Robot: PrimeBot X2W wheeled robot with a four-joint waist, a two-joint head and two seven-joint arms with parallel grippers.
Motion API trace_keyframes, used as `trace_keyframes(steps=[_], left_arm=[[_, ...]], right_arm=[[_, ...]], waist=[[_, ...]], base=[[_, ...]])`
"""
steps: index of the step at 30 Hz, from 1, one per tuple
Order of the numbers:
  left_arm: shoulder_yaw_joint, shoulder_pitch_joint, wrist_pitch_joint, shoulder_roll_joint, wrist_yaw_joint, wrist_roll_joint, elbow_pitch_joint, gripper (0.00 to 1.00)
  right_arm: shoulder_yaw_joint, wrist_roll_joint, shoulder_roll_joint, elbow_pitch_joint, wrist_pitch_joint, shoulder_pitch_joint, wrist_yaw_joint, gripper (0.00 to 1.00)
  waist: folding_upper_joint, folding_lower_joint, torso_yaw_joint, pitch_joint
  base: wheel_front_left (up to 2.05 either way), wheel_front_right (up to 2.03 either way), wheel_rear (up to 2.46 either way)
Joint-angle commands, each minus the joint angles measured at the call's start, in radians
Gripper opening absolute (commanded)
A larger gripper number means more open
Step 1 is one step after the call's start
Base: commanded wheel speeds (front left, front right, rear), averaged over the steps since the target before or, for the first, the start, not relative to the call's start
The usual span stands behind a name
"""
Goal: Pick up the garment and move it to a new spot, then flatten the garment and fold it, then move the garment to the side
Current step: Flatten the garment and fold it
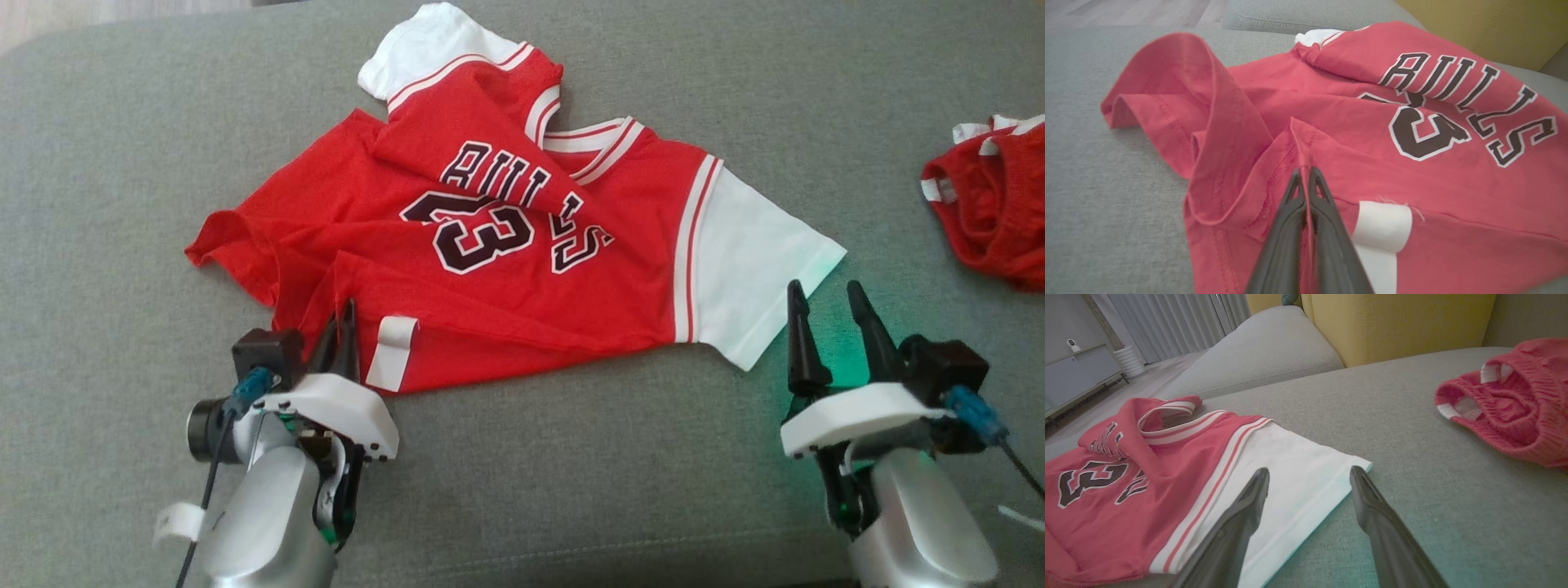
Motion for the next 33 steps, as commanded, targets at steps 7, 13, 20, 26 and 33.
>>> trace_keyframes(steps=[7, 13, 20, 26, 33], left_arm=[[0.022, -0.035, -0.012, 0.014, -0.002, 0.020, -0.064, 0.00], [-0.007, -0.029, -0.012, 0.014, 0.000, 0.011, -0.091, 0.00], [-0.026, -0.034, -0.012, 0.014, -0.002, 0.007, -0.105, 0.00], [-0.029, -0.038, -0.012, 0.014, 0.003, 0.004, -0.109, 0.00], [0.003, -0.030, -0.012, 0.014, 0.007, 0.015, -0.132, 0.00]], right_arm=[[-0.057, -0.053, -0.003, 0.113, -0.004, -0.122, 0.007, 1.00], [-0.113, -0.073, -0.016, 0.284, -0.004, -0.227, 0.007, 1.00], [-0.147, -0.149, -0.041, 0.452, 0.004, -0.333, 0.007, 1.00], [-0.158, -0.175, -0.042, 0.524, 0.003, -0.357, 0.007, 0.00], [-0.156, -0.175, -0.039, 0.491, -0.003, -0.378, 0.007, 0.00]], waist=[[0.0000, 0.0000, 0.018, 0.015], [0.0000, 0.0000, 0.039, 0.026], [0.0000, 0.0000, 0.056, 0.046], [0.0000, 0.0000, 0.063, 0.047], [0.0000, 0.0000, 0.051, 0.018]], base=[[0.00, 0.00, 0.00], [0.00, 0.00, 0.00], [0.00, 0.00, 0.00], [0.00, 0.00, 0.00], [0.00, 0.00, 0.00]])
